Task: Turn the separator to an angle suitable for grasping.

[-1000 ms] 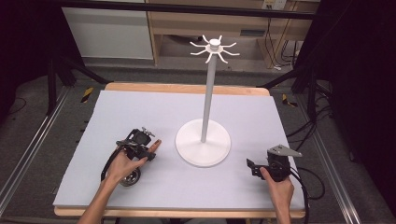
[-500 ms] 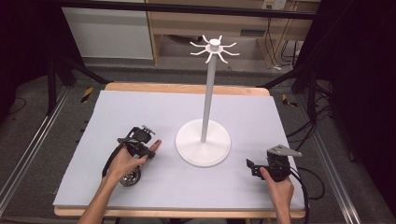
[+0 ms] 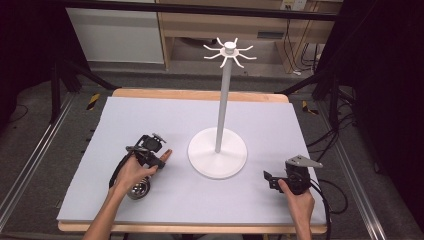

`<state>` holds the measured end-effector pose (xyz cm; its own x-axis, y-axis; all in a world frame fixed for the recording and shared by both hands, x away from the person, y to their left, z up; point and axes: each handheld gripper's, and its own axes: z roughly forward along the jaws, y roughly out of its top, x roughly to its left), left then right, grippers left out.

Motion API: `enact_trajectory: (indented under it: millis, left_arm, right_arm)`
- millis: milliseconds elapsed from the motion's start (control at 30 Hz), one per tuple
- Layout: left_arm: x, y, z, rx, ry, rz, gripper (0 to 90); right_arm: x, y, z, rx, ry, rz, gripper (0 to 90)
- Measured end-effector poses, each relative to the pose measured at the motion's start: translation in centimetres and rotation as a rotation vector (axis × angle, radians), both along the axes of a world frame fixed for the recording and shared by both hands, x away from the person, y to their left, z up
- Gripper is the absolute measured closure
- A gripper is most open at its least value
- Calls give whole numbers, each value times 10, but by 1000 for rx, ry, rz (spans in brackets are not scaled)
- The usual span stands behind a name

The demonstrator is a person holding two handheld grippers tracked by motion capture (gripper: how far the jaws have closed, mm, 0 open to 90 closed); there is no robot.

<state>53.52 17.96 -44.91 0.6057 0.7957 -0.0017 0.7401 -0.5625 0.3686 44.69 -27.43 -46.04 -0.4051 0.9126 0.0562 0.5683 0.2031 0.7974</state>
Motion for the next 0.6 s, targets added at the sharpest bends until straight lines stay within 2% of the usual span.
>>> enact_trajectory:
  millis: [133, 267, 333, 367, 500, 600]
  left_arm:
    - [-2, -1, -1, -1, -12, 7, 636]
    - [-1, -2, 0, -2, -6, 39, 655]
    - [-2, 0, -1, -18, -14, 67, 670]
    - [-2, 0, -1, -18, -14, 67, 671]
    - [-3, 6, -2, -64, -22, 85, 672]
    - [-3, 7, -2, -75, -18, 86, 672]
  right_arm:
    - [0, 0, 0, 1, 0, -1, 77]
    - [1, 1, -1, 1, 2, -1, 77]
    - [1, 0, 0, 0, 1, 0, 77]
    - [1, 0, 0, 0, 1, 0, 77]
    - [1, 0, 0, 0, 1, -1, 77]
    - [0, 0, -1, 2, 5, -1, 77]
